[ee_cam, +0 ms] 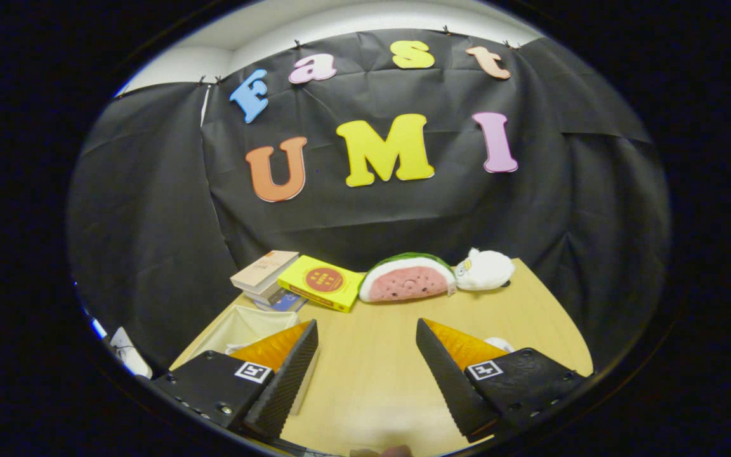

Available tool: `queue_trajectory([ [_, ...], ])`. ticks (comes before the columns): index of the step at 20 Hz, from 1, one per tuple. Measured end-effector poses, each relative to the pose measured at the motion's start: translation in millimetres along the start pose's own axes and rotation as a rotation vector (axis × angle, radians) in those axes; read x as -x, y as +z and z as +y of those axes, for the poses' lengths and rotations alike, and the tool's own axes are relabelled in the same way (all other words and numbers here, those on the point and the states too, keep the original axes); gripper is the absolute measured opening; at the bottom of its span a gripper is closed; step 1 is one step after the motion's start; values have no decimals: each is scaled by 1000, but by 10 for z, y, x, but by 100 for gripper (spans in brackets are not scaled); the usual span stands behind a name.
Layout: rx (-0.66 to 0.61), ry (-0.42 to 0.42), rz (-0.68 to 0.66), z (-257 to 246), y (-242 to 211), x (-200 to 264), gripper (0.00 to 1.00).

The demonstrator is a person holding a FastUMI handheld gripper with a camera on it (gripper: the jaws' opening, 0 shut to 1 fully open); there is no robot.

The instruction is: Open the storage box then place both shoes into the box .Put the left shoe in first, then the right shoe, with the right side of both shoes facing outward in a uniform manner.

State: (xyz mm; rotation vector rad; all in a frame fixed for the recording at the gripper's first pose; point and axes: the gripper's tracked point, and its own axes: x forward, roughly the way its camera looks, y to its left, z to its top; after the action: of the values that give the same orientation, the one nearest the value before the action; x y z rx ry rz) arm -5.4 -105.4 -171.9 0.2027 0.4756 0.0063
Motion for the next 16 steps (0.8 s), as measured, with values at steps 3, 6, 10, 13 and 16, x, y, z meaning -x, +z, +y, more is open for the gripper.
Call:
queue_trajectory([
  [3,19,-53,-5,-712,-115,83,96],
  [6,0,-126,47,-1367,-409,92,96],
  [10,-68,-219,151,-2138,-933,48,96],
  [13,-46,-252,244,-2535,-1390,-49,96],
  [16,10,-227,308,-2616,-1713,-230,96],
])
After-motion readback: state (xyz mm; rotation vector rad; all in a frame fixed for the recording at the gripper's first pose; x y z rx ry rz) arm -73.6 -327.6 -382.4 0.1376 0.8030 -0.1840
